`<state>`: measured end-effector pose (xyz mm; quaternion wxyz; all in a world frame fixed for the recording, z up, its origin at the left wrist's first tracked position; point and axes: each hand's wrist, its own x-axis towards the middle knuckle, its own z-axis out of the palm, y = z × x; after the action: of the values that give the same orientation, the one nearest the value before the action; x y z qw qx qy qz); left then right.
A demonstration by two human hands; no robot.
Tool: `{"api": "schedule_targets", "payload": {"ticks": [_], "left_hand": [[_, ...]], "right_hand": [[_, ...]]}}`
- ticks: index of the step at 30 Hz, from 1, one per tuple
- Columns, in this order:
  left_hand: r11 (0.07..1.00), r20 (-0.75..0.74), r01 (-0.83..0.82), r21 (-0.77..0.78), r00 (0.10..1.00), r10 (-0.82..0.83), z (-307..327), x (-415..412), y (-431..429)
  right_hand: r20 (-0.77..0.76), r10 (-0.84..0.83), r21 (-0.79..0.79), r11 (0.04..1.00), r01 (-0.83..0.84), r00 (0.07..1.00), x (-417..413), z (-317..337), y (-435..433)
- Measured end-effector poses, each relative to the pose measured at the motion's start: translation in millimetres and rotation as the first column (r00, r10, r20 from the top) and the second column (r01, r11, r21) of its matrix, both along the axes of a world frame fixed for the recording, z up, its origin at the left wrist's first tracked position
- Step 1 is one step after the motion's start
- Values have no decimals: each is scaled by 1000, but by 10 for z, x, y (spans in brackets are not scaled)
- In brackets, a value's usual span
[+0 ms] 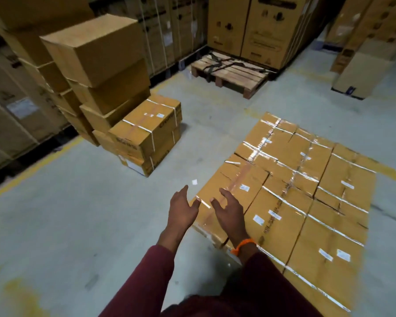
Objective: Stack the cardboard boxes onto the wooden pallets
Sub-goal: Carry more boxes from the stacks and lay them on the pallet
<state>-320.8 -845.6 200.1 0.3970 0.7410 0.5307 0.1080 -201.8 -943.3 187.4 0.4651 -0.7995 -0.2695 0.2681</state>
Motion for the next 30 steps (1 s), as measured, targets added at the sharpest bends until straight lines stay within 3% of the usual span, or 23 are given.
{"api": "schedule_targets", "payload": {"ticks": [11, 18, 23, 30], "left_hand": [[998, -59, 59, 10, 997, -58, -107, -198, 2231], [998, -131, 67, 14, 989, -65, 104, -337, 4190], [999, -145, 41, -33, 988, -45, 173, -411, 5364], [974, -181, 70, -214, 977, -110, -524, -110, 7104]], "right_hand": [[-9, 53, 0, 999, -53, 999, -214, -107, 2587], [-127, 78, -28, 996, -82, 989, -222, -174, 4726], [-212, 143, -69, 985, -161, 967, -298, -146, 5769], [-290, -70, -256, 967, -7, 954, 98, -844, 6874]]}}
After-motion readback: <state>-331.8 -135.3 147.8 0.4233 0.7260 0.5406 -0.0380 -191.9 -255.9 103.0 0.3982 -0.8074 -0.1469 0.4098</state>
